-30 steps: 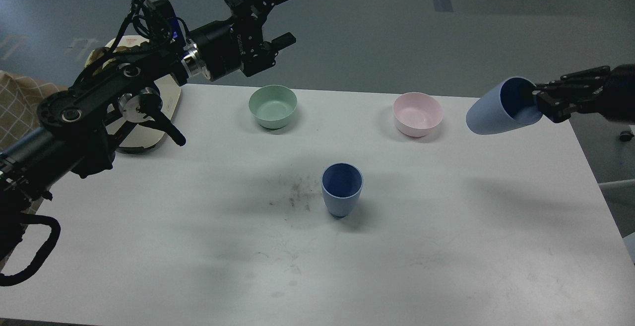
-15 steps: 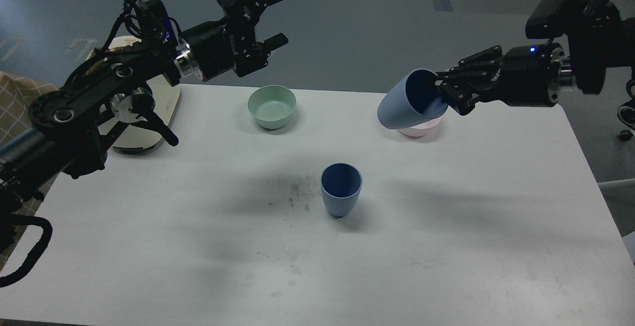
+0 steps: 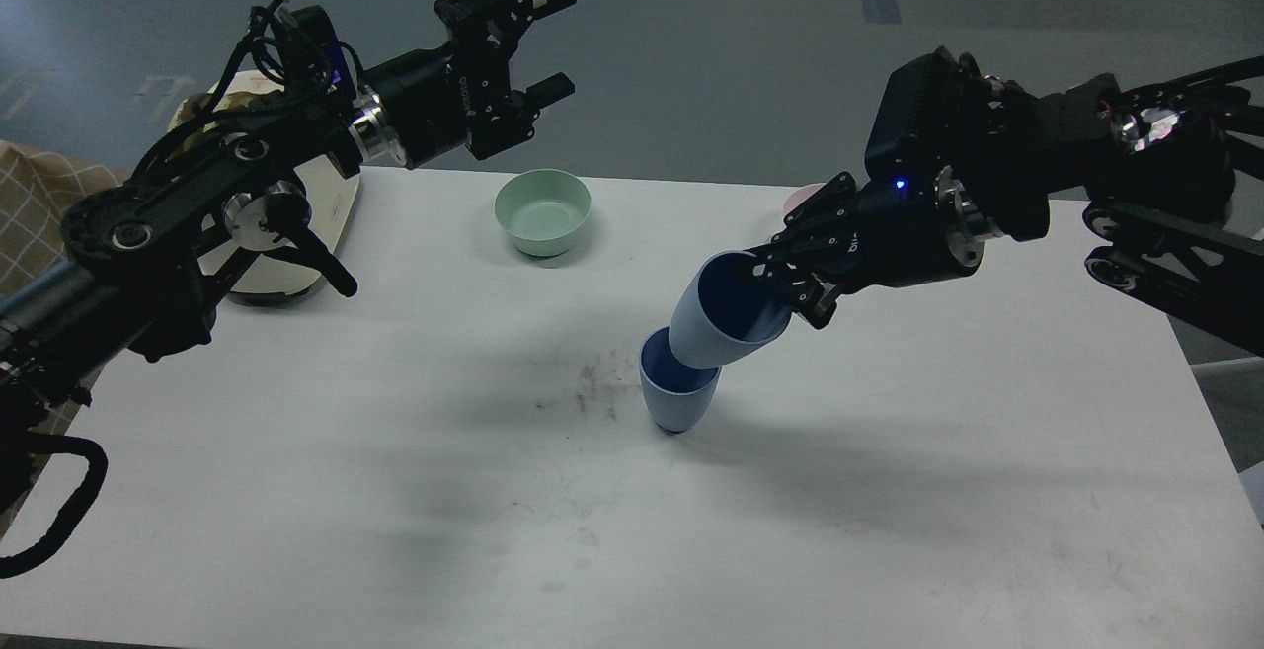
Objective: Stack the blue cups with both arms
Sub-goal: 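Lower the held cup into the center blue cup and release it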
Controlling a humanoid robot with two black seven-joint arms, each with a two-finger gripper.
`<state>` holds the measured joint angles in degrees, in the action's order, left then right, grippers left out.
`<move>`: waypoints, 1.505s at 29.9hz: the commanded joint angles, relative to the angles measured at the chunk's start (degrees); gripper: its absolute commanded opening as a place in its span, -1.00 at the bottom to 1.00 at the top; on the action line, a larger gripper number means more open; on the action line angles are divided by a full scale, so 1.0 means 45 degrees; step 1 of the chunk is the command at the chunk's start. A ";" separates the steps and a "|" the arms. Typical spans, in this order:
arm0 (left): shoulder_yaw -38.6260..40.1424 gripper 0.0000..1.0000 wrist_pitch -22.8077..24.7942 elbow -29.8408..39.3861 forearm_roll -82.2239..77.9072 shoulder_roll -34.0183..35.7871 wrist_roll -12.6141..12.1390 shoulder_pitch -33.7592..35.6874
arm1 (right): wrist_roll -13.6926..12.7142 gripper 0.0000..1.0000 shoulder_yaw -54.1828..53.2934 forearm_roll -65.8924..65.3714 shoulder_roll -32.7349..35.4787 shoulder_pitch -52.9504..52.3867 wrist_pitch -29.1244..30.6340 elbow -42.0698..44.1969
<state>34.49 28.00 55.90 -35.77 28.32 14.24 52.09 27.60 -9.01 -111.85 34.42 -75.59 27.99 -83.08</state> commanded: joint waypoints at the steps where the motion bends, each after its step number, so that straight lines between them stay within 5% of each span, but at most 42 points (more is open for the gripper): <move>1: 0.0011 0.94 0.0001 0.0001 0.0018 0.0055 0.0020 -0.0033 | -0.0020 -1.00 0.0049 -0.0280 -0.0129 0.0157 0.0001 0.0045; 45: 0.0577 0.94 0.0001 0.0040 0.0018 0.0075 0.0020 -0.0482 | -0.0098 -0.88 0.0147 -0.0475 -0.1730 0.0275 0.0001 0.1587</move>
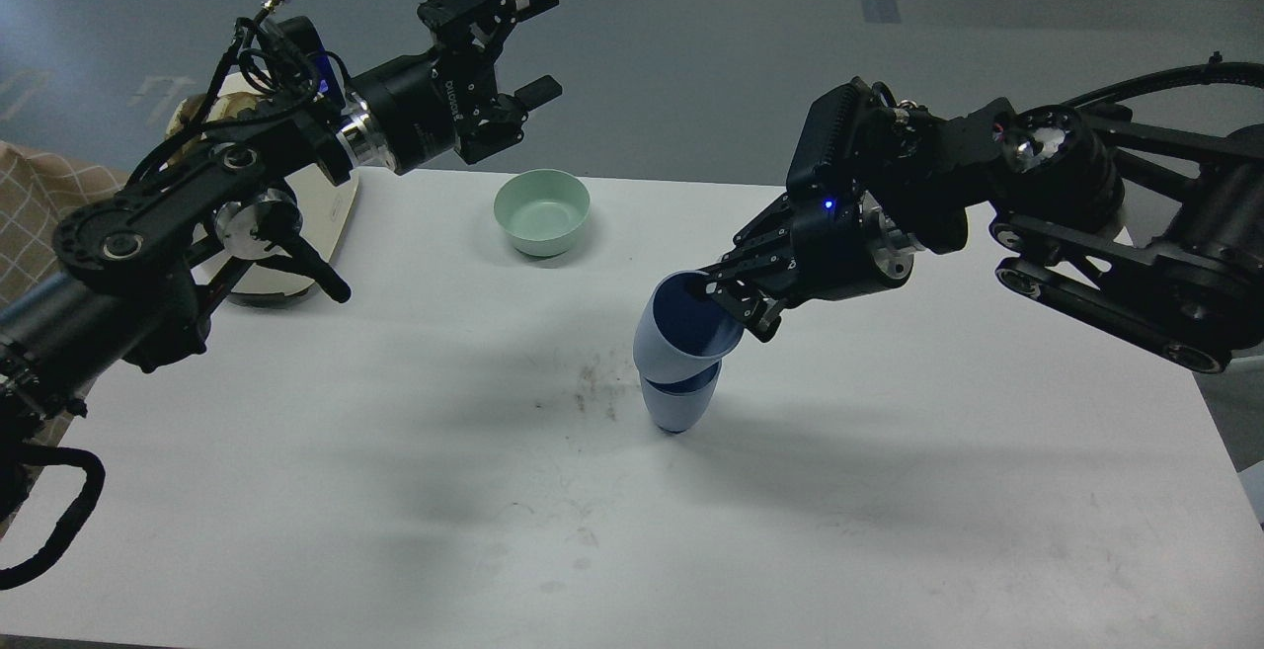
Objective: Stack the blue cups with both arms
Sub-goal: 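Lower the held cup into the center blue cup and release it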
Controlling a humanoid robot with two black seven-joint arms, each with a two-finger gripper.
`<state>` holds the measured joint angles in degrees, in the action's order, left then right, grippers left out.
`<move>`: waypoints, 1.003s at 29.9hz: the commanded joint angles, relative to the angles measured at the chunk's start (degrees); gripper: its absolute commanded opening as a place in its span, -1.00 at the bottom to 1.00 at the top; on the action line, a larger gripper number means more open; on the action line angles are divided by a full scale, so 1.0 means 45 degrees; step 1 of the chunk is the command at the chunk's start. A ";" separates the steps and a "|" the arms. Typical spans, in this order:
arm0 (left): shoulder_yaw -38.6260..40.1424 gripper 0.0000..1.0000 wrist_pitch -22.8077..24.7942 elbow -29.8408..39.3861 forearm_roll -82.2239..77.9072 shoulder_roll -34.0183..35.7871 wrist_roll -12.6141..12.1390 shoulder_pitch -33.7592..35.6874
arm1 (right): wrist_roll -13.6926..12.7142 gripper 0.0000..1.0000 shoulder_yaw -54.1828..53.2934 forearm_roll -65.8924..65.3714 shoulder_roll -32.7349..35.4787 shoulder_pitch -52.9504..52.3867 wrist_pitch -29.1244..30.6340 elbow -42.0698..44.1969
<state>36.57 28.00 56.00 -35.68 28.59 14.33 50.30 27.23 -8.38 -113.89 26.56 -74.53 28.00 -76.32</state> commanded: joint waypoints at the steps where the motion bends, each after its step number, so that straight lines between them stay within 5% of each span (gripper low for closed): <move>1: 0.0115 0.94 0.0000 -0.0003 0.0000 -0.0005 -0.0001 -0.0103 | -0.0015 -0.88 0.0007 -0.0023 -0.0004 0.0038 0.0001 0.0123; 14: 0.0271 0.95 0.0000 0.0017 0.0000 0.0131 -0.0001 -0.0162 | -0.0035 -0.69 0.0007 -0.0101 -0.0395 0.0155 0.0001 0.0436; 17: 0.0271 0.95 0.0000 0.0017 0.0020 0.0170 -0.0001 -0.0182 | -0.0055 -0.40 0.0007 -0.0101 -0.0395 0.0233 0.0001 0.0455; 30: 0.0271 0.94 0.0000 0.0017 0.0000 0.0209 -0.0001 -0.0182 | -0.0074 0.25 -0.0577 -0.0101 -0.0317 0.0136 0.0001 0.0591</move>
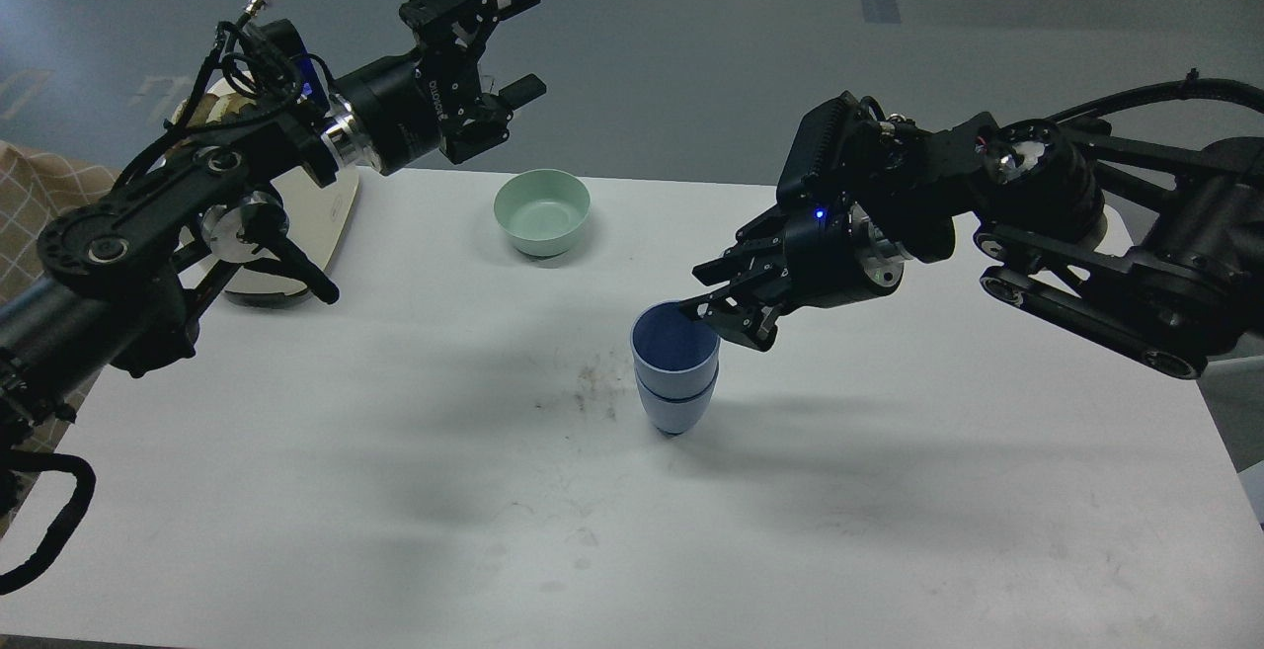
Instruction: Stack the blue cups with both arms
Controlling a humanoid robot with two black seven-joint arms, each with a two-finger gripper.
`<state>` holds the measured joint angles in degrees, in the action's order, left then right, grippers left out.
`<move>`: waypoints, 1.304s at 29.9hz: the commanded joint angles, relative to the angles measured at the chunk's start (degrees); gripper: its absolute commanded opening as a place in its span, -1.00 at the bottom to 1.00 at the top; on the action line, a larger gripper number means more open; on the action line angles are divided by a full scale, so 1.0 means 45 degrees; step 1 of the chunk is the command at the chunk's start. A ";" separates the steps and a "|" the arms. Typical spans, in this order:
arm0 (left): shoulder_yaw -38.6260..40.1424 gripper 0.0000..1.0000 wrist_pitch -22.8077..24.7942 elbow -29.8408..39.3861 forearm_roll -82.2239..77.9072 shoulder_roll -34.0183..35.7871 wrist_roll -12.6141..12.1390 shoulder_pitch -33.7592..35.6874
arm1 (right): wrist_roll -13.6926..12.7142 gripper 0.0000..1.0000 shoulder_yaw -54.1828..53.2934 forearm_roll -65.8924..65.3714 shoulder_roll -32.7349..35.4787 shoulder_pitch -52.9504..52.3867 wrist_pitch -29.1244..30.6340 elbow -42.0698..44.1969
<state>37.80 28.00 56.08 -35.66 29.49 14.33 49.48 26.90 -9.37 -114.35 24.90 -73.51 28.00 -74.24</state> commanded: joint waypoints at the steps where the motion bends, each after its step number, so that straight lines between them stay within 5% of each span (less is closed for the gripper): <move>1: -0.0002 0.95 0.0000 -0.0002 -0.0005 0.0010 -0.0001 0.0019 | -0.0002 0.42 -0.0881 0.0020 0.0071 -0.0129 0.0000 0.0402; 3: -0.0002 0.95 0.0000 -0.0021 -0.0005 0.0010 -0.0001 0.0000 | -0.0002 0.85 -0.1953 0.0058 0.0110 -0.0110 0.0000 0.0967; 5: 0.0056 0.95 0.0000 -0.0021 0.0014 0.0010 0.0038 0.0000 | -0.0002 0.98 -0.2993 0.0098 0.0149 -0.0071 0.0000 0.1633; 19: 0.1384 0.95 -0.0497 -0.0411 0.0249 0.0303 0.0195 -0.0020 | 0.0057 1.00 -0.7702 0.1989 0.0247 0.0417 0.0000 0.6535; 27: 0.2339 0.95 -0.1631 -0.0898 0.0249 -0.0886 0.0701 -0.0622 | 0.0037 1.00 -0.7781 0.8444 0.0091 0.2212 -0.3366 0.7318; 32: 0.2889 0.95 -0.1614 -0.0978 0.0249 -0.1416 0.1229 -0.1542 | -0.0021 1.00 -0.7781 1.3898 0.0013 0.3053 -0.3663 0.7319; 36: 0.2967 0.95 -0.1535 -0.0959 0.0482 -0.1962 0.1093 -0.1991 | -0.0157 1.00 -0.7762 1.6677 -0.0455 0.3444 -0.3781 0.7319; 39: 0.2967 0.95 -0.0389 -0.0959 0.1105 -0.2138 0.1074 -0.2323 | -0.0256 1.00 -0.7781 1.7634 -0.1078 0.3873 -0.3626 0.7299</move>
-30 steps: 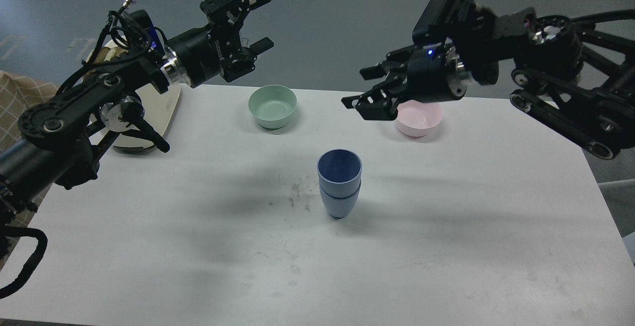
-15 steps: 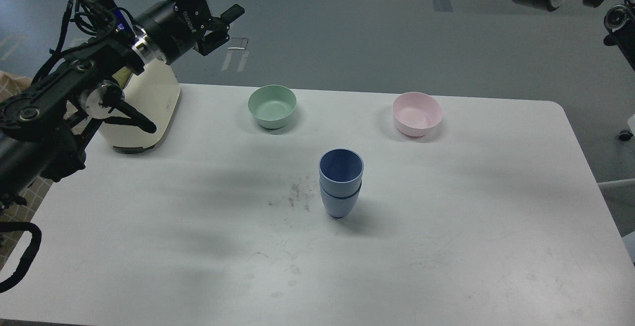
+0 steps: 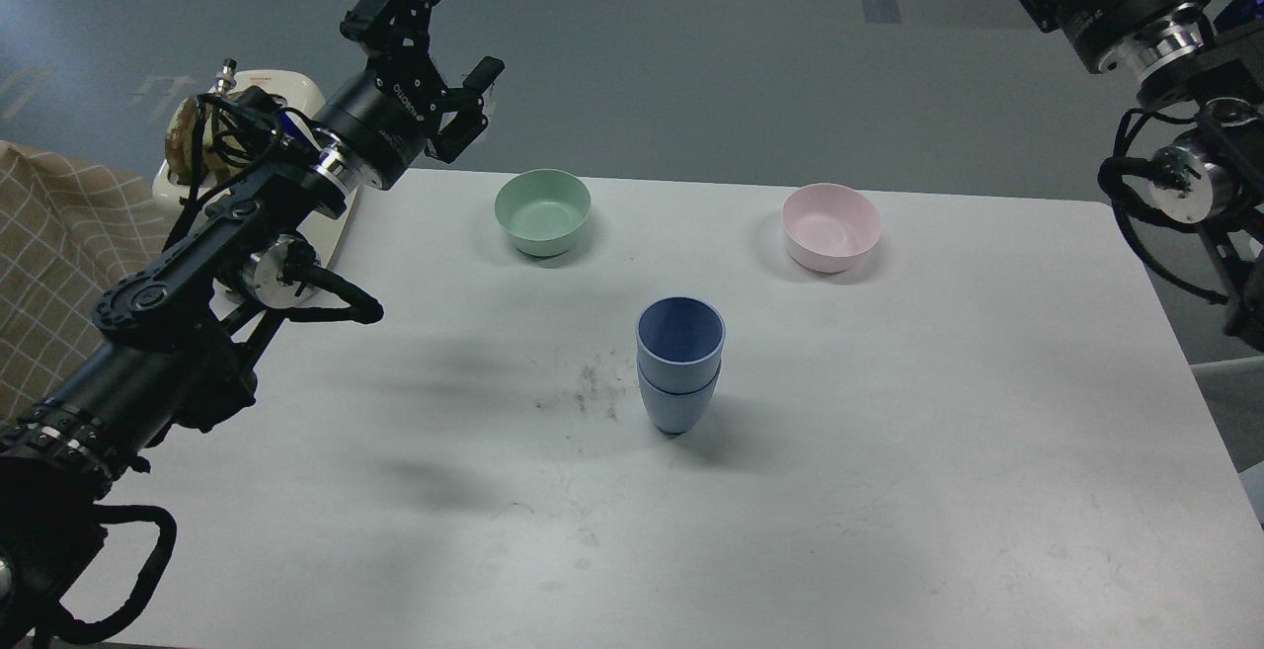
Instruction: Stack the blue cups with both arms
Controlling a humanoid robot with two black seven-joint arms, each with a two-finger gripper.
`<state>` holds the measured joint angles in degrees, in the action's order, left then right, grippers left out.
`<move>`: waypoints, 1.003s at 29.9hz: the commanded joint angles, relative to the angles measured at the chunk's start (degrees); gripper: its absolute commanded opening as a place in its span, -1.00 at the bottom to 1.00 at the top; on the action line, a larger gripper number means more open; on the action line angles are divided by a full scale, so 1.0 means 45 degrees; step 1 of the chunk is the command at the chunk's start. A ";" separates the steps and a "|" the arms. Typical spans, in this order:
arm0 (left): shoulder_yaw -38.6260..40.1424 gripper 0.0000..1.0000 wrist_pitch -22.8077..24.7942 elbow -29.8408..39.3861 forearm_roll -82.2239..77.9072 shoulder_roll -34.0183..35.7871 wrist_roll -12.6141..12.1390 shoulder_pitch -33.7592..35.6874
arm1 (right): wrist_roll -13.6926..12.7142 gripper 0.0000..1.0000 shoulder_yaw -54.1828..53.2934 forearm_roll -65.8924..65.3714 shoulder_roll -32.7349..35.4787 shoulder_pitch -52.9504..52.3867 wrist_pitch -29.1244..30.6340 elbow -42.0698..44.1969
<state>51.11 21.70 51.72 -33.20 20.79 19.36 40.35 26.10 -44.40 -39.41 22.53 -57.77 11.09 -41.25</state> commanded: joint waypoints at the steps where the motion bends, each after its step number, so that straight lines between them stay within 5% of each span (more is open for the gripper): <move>1: 0.0010 0.95 0.1307 -0.0008 0.0678 -0.0263 -0.0044 -0.0296 | -0.0078 1.00 -0.0017 0.1120 -0.0708 0.0474 0.0173 -0.0052; 9: 0.0478 0.95 0.1399 -0.0633 0.1109 -0.0947 -0.0044 -0.0998 | 0.0058 1.00 -0.1188 0.1825 -0.2096 0.2213 0.0895 -0.0111; 19: 0.0537 0.95 0.1399 -0.0653 0.0914 -0.1395 -0.0142 -0.1544 | 0.0421 1.00 -0.2633 0.3583 -0.2194 0.3696 0.3759 -0.0130; 30: 0.0791 0.95 0.1399 -0.0478 0.0914 -0.1709 -0.0337 -0.1799 | 0.0421 1.00 -0.3220 0.3583 -0.2174 0.4127 0.3759 -0.0696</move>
<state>54.18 28.01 49.23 -29.15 13.11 18.36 32.39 28.01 -58.75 -23.23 12.56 -39.44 28.00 -43.42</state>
